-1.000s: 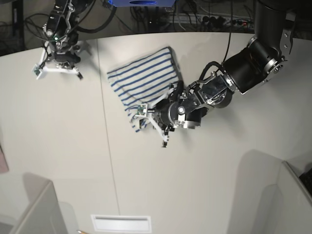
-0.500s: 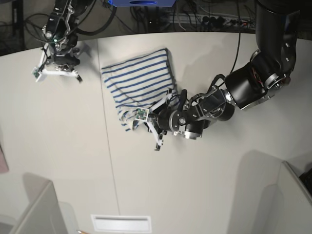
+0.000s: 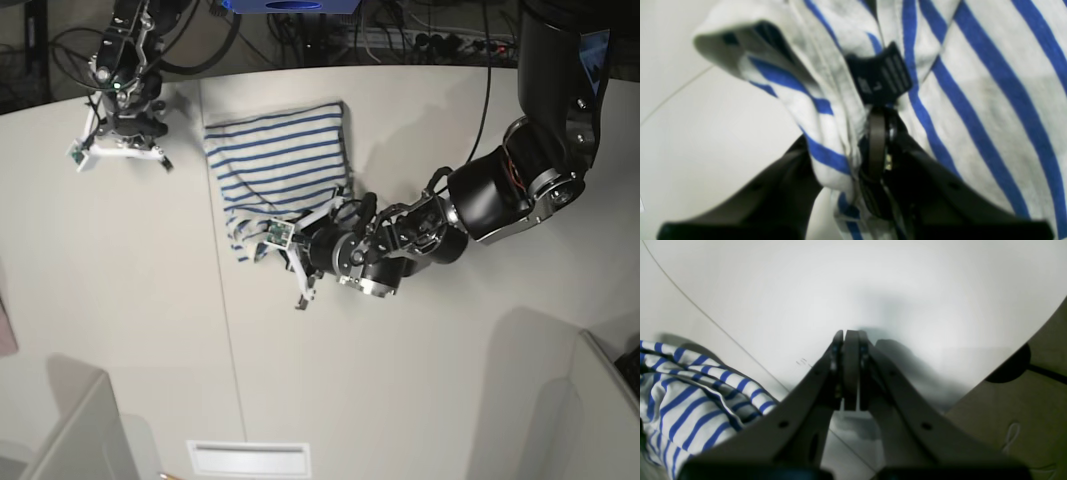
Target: Fold the T-shirt properly
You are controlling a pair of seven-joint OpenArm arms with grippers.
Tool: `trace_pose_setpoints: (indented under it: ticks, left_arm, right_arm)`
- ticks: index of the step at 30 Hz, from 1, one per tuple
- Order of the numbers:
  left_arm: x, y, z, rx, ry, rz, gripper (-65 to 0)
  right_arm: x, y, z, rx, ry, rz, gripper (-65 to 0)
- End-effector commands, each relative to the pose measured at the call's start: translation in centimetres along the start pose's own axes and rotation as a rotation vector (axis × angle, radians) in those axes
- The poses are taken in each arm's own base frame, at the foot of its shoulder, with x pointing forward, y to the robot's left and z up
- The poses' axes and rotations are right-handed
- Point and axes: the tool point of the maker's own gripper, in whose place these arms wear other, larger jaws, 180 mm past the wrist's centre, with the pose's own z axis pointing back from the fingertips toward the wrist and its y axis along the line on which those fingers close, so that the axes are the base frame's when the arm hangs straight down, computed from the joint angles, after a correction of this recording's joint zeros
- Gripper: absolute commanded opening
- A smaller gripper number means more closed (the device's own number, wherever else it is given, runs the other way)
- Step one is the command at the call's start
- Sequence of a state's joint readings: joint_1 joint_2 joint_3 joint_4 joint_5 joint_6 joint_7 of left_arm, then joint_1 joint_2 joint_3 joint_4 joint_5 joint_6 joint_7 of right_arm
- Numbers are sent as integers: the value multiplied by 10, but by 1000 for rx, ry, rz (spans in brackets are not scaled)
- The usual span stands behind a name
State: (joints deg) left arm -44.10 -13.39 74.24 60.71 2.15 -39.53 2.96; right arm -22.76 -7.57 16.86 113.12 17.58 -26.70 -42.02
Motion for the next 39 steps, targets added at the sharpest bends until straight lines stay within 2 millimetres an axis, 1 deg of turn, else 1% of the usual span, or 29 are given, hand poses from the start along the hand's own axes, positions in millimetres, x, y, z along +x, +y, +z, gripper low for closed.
trace_pose_setpoints:
  ticks: [1, 3, 6, 9, 11, 13, 16, 20, 21, 26, 29, 31, 33, 36, 39]
  left_arm:
    - [14, 15, 4, 17, -31, -26, -650]
    - [21, 22, 5, 25, -38, -39, -650]
    - [31, 26, 3, 28, -53, -52, -650]
    - [35, 37, 7, 45, -52, -72, -650]
    - [38, 39, 5, 46, -55, -74, -650]
    - [40, 45, 7, 54, -52, -82, -650]
    - [50, 49, 5, 57, -66, -88, -650]
    - [52, 49, 5, 57, -70, -90, -650]
    - [52, 49, 5, 57, -70, -90, -604]
    - [53, 53, 6, 67, -74, -83, -301]
    - [54, 54, 7, 69, -75, -85, -184]
    - [56, 58, 10, 83, -83, -79, -137]
    - [63, 73, 17, 127, -111, -57, -110]
    - [71, 95, 28, 190, -146, -24, -104]
    - [77, 108, 37, 233, -176, -5, -105]
  right_arm:
    - [-3, 15, 2, 43, 3, 12, -650]
    - [-16, 28, 1, 74, 32, 38, -650]
    - [-28, 40, 0, 100, 65, 61, -650]
    - [-30, 38, 0, 96, 72, 61, -650]
    - [-31, 37, 0, 93, 73, 60, -650]
    - [-31, 37, 0, 93, 73, 60, -650]
    - [-32, 37, 0, 94, 77, 62, -650]
    - [-32, 36, 0, 90, 77, 62, -650]
    - [-32, 36, 0, 89, 78, 62, -650]
    - [-37, 32, -1, 79, 89, 66, -650]
    - [-43, 29, -5, 68, 107, 69, -650]
    - [-45, 28, -6, 64, 115, 70, -650]
    - [-45, 27, -7, 63, 115, 70, -650]
    - [-45, 27, -7, 63, 113, 70, -650]
    - [-45, 27, -7, 62, 114, 70, -650]
